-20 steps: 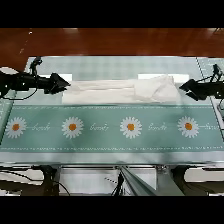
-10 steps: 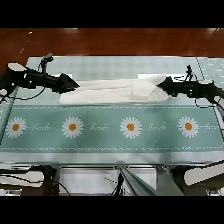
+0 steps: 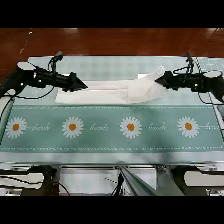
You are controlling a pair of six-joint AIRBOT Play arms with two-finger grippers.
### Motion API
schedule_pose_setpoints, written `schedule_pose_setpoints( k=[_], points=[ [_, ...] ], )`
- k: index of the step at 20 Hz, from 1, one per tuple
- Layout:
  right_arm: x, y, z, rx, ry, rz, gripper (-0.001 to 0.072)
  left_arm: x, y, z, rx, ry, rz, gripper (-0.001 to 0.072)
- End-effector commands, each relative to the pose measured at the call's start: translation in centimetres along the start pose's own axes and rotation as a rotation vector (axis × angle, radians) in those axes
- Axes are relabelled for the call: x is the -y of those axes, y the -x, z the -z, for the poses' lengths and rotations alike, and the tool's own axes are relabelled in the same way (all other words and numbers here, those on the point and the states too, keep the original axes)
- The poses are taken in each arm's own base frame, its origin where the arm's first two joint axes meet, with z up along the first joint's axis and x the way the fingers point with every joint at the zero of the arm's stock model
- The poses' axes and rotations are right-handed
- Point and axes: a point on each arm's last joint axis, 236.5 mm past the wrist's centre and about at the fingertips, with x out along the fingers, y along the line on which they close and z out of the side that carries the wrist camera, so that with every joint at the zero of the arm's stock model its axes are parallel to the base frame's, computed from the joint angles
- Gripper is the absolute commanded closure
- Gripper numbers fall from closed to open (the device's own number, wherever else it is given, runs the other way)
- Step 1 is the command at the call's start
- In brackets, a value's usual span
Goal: Fold the shirts.
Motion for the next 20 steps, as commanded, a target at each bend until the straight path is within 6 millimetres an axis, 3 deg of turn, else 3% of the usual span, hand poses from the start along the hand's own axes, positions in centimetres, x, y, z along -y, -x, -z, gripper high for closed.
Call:
schedule_pose_setpoints(
  k=[1,5,10,17,20],
  points=[
    [-4.0,4.1,0.3,0.012,0.074,0.019,0.0686,2.1,-4.0,-0.5,0.039,0.018,-0.007,0.0679],
    [-7.3,7.6,2.0,0.025,0.165,0.131,0.0687,4.6,-9.4,2.3,-0.019,0.019,-0.015,0.0679],
    [-9.8,9.5,4.8,0.006,0.235,0.224,0.0687,7.2,-15.1,6.3,-0.077,0.006,-0.028,0.0679],
    [-12.7,12.0,6.8,0.030,0.243,0.239,0.0686,7.9,-22.5,13.1,-0.168,0.105,-0.052,0.0679],
    [-12.3,12.5,7.3,0.018,0.239,0.262,0.0686,7.5,-24.1,13.9,-0.169,0.136,-0.043,0.0680]
  ],
)
